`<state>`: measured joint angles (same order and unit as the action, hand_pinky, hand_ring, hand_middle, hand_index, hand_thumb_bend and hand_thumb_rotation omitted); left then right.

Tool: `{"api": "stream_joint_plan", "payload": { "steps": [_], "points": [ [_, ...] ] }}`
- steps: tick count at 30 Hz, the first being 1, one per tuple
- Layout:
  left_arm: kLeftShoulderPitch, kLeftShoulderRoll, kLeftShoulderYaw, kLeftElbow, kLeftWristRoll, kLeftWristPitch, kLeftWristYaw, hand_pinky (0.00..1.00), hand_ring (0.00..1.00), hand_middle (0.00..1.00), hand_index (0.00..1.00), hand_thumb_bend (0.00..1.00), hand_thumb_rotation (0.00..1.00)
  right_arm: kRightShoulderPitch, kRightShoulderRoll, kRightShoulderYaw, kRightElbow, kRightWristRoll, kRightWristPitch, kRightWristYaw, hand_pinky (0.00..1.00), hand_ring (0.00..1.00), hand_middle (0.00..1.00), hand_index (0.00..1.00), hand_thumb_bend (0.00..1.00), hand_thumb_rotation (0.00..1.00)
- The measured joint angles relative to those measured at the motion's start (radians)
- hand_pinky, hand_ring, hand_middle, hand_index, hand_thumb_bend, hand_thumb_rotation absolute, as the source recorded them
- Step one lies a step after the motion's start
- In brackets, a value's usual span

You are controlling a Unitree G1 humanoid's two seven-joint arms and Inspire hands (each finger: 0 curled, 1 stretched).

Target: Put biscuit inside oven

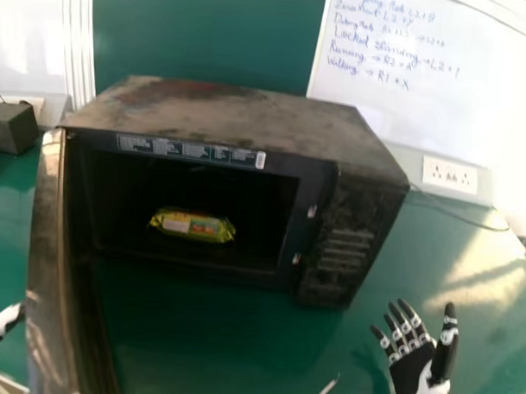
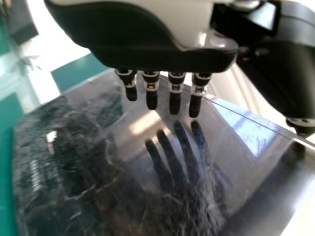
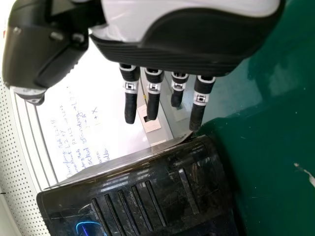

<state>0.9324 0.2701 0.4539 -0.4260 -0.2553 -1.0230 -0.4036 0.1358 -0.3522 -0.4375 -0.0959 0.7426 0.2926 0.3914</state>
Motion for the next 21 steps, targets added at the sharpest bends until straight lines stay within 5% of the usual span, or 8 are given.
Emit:
{"api": "stream_joint_plan", "payload": {
  "steps": [9,21],
  "points": [
    [-0.096,0.081,0.023,-0.030,0.000,0.065,-0.004,1.00,1.00,1.00,0.95,0.74,0.87,0.000,0.002,0.000,-0.002,-0.004,0.001,0.008,0.76,0.87,0.89,0.79,0.84,0.77],
    [-0.135,0.167,0.071,-0.069,-0.002,0.163,-0.033,1.00,1.00,1.00,0.96,0.73,0.86,0.000,0.031,0.001,-0.008,-0.014,0.003,0.007,0.87,0.90,0.91,0.83,0.84,0.89]
  ]
}}
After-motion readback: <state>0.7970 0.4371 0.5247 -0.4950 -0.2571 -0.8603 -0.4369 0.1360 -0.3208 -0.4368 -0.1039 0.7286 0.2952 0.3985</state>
